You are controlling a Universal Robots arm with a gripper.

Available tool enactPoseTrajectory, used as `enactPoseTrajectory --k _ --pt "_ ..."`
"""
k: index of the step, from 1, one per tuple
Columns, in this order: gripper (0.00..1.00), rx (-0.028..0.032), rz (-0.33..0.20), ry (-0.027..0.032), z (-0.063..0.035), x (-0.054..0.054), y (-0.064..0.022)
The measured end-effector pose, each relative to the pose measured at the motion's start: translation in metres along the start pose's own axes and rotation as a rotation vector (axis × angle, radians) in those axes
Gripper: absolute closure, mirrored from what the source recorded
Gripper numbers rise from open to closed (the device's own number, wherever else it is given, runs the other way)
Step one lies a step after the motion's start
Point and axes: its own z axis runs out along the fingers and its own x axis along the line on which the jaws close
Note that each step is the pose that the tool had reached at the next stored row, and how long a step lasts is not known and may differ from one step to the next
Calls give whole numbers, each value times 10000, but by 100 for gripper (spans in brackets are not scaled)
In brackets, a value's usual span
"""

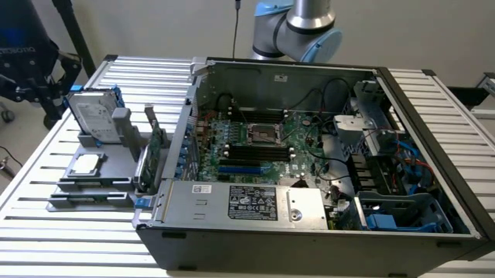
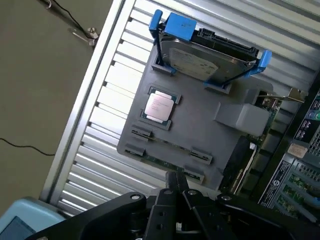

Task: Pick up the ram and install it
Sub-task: 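Pick up the ram and move it above insertion slot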

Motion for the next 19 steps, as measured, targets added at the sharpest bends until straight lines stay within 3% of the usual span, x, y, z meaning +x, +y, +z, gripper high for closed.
enactPoseTrajectory --k 19 --pt "89 153 -3462 -58 11 -1 0"
